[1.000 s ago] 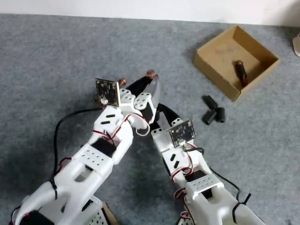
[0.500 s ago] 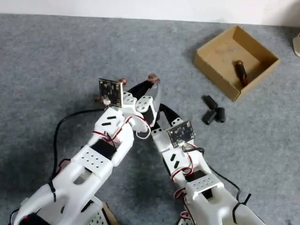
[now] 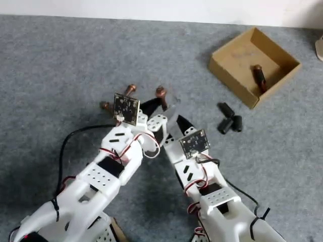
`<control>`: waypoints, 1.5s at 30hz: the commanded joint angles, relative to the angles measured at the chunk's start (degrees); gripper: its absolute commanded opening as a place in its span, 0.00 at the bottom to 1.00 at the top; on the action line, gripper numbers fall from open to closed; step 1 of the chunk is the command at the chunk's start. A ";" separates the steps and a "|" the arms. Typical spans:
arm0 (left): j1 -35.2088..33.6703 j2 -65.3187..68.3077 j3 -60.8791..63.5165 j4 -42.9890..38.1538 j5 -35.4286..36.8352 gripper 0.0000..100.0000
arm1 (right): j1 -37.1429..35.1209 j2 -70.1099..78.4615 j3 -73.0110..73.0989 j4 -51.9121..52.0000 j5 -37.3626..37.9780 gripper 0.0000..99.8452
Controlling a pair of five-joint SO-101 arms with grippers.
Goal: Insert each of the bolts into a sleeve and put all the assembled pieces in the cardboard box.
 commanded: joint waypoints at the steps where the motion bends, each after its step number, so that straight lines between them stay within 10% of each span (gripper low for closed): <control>1: 0.48 -1.01 -0.48 1.05 0.00 0.21 | -0.22 -1.98 7.16 -0.40 0.35 0.00; 30: -1.63 -1.10 -0.75 2.64 0.18 0.21 | 4.26 -1.36 6.37 -0.22 -1.23 0.00; 39: -8.04 -0.48 -3.65 3.08 9.85 0.21 | 13.67 -1.36 -13.58 33.19 -12.92 0.00; 45: -6.99 -0.40 -3.38 8.53 10.64 0.21 | 17.10 -1.45 -17.19 34.77 -13.01 0.00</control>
